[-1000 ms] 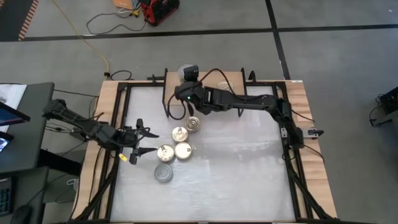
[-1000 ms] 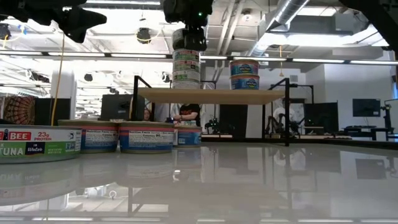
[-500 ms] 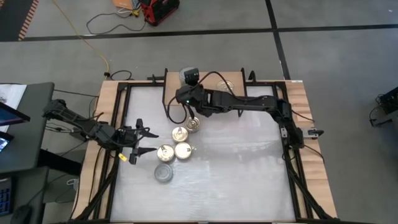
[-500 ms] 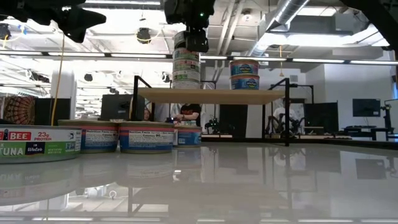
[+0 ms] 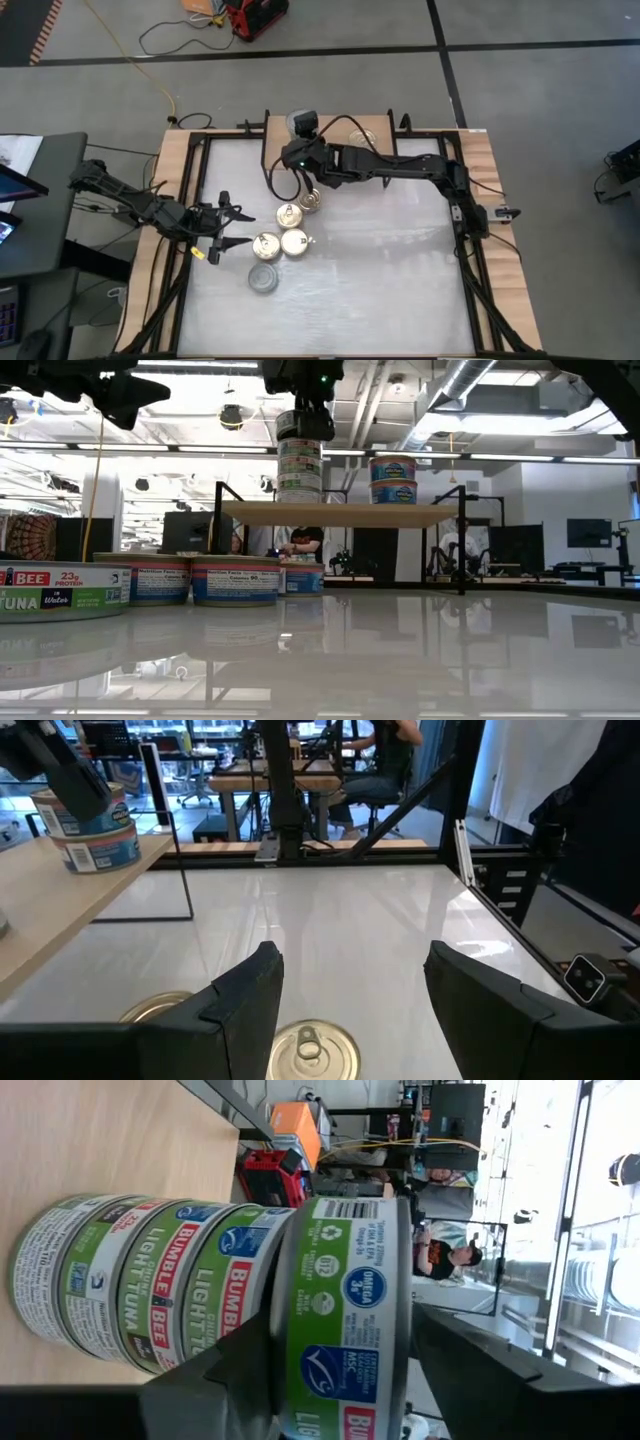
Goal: Stack canned seafood by type on shelf
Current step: Stack the green white tuna can on top of the other green white tuna cans on the shelf
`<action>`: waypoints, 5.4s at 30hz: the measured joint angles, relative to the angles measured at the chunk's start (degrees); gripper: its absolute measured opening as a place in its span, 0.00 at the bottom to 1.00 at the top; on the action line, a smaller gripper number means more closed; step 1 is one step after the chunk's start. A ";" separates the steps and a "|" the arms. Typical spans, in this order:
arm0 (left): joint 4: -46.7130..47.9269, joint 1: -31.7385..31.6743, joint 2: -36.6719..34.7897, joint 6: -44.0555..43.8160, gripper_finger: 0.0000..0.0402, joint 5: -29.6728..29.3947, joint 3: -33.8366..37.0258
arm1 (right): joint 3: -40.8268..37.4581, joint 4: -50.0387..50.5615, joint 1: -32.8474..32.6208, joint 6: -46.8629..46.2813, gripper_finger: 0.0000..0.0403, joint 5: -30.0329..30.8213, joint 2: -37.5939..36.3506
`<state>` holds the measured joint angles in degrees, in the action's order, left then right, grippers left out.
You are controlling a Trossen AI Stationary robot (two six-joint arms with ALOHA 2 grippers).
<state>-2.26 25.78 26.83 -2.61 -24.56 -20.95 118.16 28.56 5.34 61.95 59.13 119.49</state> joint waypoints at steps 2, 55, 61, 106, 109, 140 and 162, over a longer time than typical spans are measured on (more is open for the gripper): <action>0.04 0.00 0.00 -0.01 0.58 0.00 0.00 | 0.97 0.03 0.00 0.02 0.65 -0.08 0.03; 0.37 0.02 0.02 0.33 0.58 0.24 0.00 | 7.58 14.87 -0.09 -9.83 0.65 -3.64 -0.54; 0.37 0.02 0.02 0.13 0.58 0.60 0.00 | 7.47 17.94 -0.06 -12.70 0.65 -3.95 -0.47; 0.79 0.01 0.00 -0.20 0.58 1.79 0.00 | 8.23 22.77 1.07 -16.50 0.55 -6.46 -0.60; 0.81 0.02 0.00 -0.20 0.58 1.79 0.00 | 8.23 22.95 0.60 -16.87 0.55 -6.29 -1.11; 1.29 0.02 0.00 0.00 0.58 1.70 0.00 | 7.06 -6.29 -0.33 5.87 0.55 -14.58 3.85; 1.60 0.00 0.02 0.44 0.58 1.36 0.00 | 6.99 -5.65 2.69 5.62 0.50 -12.52 3.94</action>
<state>-0.67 25.78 26.85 -2.17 -23.20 -20.95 125.14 22.91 8.03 67.57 46.61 123.44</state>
